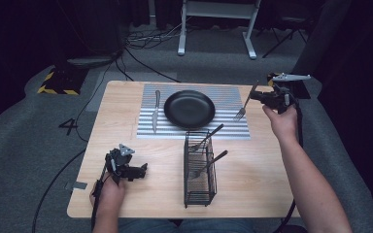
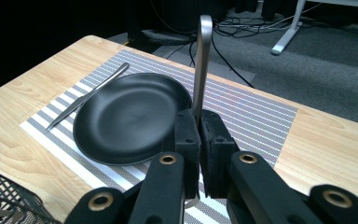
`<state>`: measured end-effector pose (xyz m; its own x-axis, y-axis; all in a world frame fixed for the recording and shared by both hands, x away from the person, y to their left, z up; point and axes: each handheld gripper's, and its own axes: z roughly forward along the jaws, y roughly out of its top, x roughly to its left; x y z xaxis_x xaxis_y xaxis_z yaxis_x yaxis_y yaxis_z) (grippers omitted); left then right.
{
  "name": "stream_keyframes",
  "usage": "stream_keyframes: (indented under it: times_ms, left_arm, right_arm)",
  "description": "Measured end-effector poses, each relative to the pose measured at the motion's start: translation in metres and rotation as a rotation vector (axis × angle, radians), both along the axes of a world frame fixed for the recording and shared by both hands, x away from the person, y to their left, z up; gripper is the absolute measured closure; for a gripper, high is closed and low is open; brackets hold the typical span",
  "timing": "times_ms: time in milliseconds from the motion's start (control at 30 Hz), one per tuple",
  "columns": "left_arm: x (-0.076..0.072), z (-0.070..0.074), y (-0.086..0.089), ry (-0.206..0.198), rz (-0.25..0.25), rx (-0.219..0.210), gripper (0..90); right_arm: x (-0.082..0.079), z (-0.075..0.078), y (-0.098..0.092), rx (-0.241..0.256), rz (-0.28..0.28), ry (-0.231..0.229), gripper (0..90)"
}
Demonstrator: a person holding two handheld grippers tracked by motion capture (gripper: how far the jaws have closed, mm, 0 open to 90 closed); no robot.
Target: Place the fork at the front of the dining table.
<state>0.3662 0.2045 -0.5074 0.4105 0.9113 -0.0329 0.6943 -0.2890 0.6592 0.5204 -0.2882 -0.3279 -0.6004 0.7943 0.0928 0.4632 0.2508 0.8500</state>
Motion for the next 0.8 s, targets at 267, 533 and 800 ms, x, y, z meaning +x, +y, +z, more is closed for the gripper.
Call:
stream_keyframes:
  times_ms: [267,533,800]
  left_arm:
    - [0.000,0.000,0.000,0.000,0.000,0.000,0.0]
    - [0.000,0.000,0.000,0.000,0.000,0.000,0.0]
    - [0.000,0.000,0.000,0.000,0.000,0.000,0.0]
  right_arm:
    - [0.001,-0.021,0.028,-0.054,0.027,0.005,86.5]
    - [0.002,-0.038,0.037,0.016,0.068,0.062,86.5]
    - [0.004,-0.055,0.054,-0.012,0.104,0.095,86.5]
